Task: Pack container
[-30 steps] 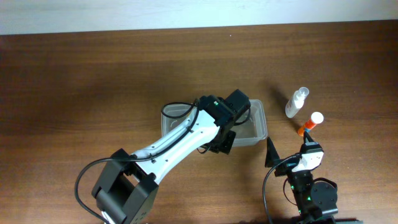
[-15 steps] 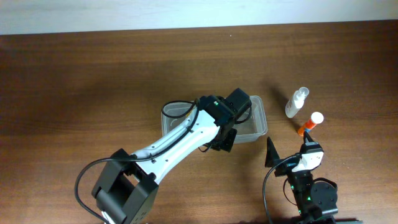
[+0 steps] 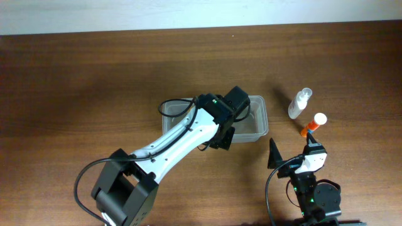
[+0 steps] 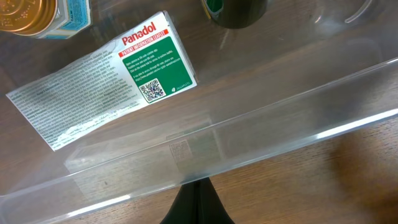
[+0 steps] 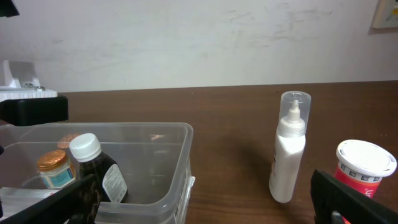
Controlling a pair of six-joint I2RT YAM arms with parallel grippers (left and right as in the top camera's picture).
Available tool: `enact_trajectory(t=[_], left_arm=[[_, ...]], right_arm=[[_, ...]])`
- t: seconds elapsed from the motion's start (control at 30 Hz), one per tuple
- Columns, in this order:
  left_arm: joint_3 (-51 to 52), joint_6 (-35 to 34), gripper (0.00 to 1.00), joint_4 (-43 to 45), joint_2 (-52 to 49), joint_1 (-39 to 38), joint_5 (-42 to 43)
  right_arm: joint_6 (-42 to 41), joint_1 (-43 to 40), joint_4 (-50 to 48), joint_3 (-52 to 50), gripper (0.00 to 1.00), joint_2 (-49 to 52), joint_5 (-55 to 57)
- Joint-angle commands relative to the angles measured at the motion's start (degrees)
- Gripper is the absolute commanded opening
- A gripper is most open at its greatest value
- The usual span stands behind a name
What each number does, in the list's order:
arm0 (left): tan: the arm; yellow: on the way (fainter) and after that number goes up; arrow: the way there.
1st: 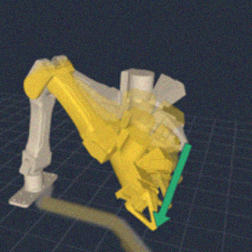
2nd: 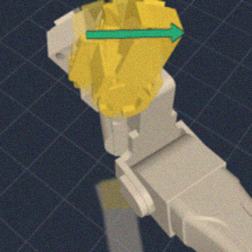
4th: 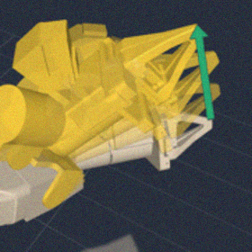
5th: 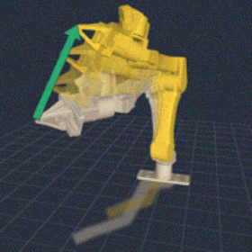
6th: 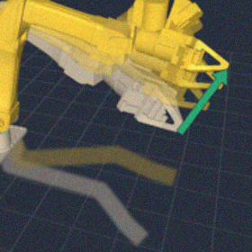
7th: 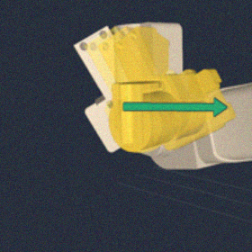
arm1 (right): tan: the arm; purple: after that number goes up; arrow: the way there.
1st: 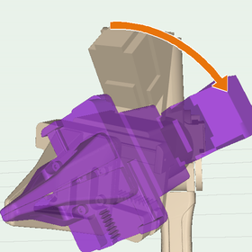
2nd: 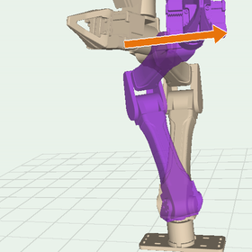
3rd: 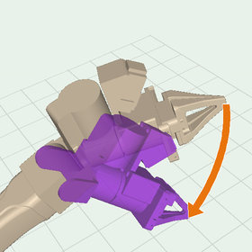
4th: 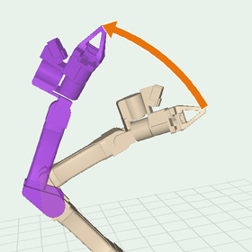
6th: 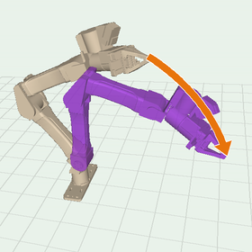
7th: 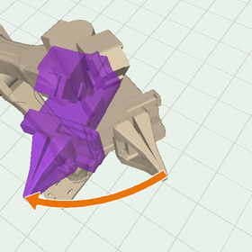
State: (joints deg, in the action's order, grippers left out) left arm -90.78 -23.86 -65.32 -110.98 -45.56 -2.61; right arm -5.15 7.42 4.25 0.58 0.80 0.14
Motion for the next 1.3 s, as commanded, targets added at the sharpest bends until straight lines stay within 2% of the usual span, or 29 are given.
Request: enact_trajectory(t=[0.0,0.1,0.27,0.4,0.47,0.5,0.57,0.7,0.83,1.27], left_arm=[[0.13,-0.92,0.00,0.02,1.44,0.70,-0.57],[-0.07,-0.85,0.00,0.00,3.10,0.85,2.45],[-1.20,-0.72,0.00,0.00,11.08,3.41,-1.09],[-1.29,-0.72,0.01,-0.31,20.02,10.54,-5.46],[-1.29,-0.72,0.07,-0.92,23.93,15.21,-7.04],[-1.29,-0.72,0.24,-1.33,25.62,17.64,-7.87],[-1.29,-0.70,0.99,-3.39,30.38,25.70,-10.47],[-1.29,-0.72,0.99,-6.29,33.92,34.75,-10.75],[-1.29,-0.72,0.99,-7.06,35.04,40.13,-10.73],[-1.29,-0.72,0.99,-7.26,34.97,41.99,-10.73]], right_arm=[[0.26,-0.42,0.31,-0.26,0.98,-0.44,-0.11],[0.26,-0.42,0.31,-0.26,0.98,-0.44,-0.09],[0.26,-0.42,0.31,-0.26,0.98,-0.44,-0.11],[0.26,-0.42,0.31,-0.26,0.98,-0.44,-0.11],[0.26,-0.42,0.31,-0.26,0.98,-0.44,-0.11],[0.26,-0.42,0.31,-0.26,0.98,-0.44,-0.11],[0.26,-0.42,0.31,-0.26,0.98,-0.44,-0.11],[0.26,-0.42,0.31,-0.26,0.98,-0.44,-0.11],[0.26,-0.42,0.31,-0.26,0.98,-0.44,-0.11],[0.24,-0.37,0.28,-0.26,0.98,-0.44,-0.66]])
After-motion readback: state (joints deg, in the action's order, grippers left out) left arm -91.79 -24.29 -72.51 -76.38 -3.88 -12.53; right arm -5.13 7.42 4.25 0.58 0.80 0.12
